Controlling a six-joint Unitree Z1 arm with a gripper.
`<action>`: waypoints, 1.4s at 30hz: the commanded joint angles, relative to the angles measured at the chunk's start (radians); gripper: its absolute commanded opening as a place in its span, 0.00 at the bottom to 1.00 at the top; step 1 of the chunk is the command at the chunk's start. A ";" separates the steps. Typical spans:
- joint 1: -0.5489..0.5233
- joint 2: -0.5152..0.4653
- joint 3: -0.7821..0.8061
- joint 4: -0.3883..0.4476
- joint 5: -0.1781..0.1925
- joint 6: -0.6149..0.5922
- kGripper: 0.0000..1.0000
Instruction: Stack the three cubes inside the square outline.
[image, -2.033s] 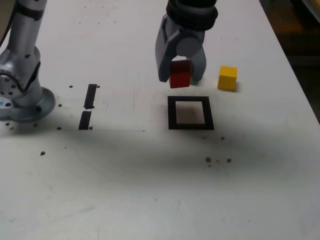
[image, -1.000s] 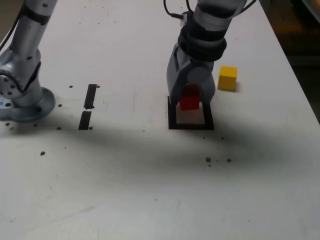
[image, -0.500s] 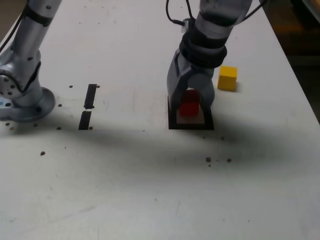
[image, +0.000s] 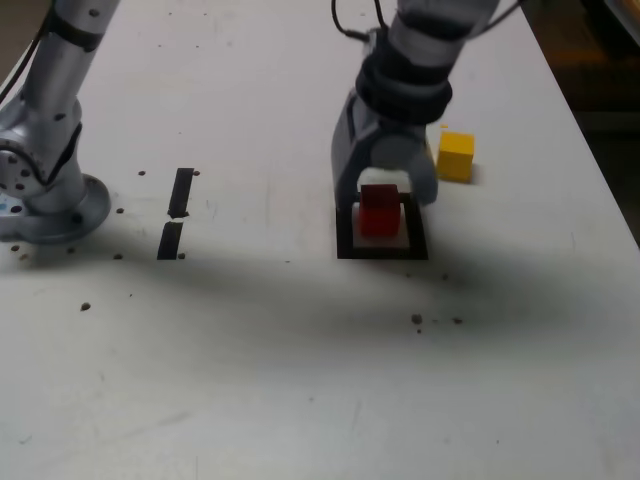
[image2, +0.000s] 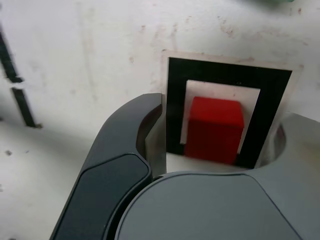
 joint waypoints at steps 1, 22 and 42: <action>-0.002 -0.024 -0.043 0.044 0.008 -0.001 1.00; 0.182 0.179 -0.489 0.181 0.074 0.397 1.00; 0.202 0.265 -0.398 0.057 0.079 0.451 0.75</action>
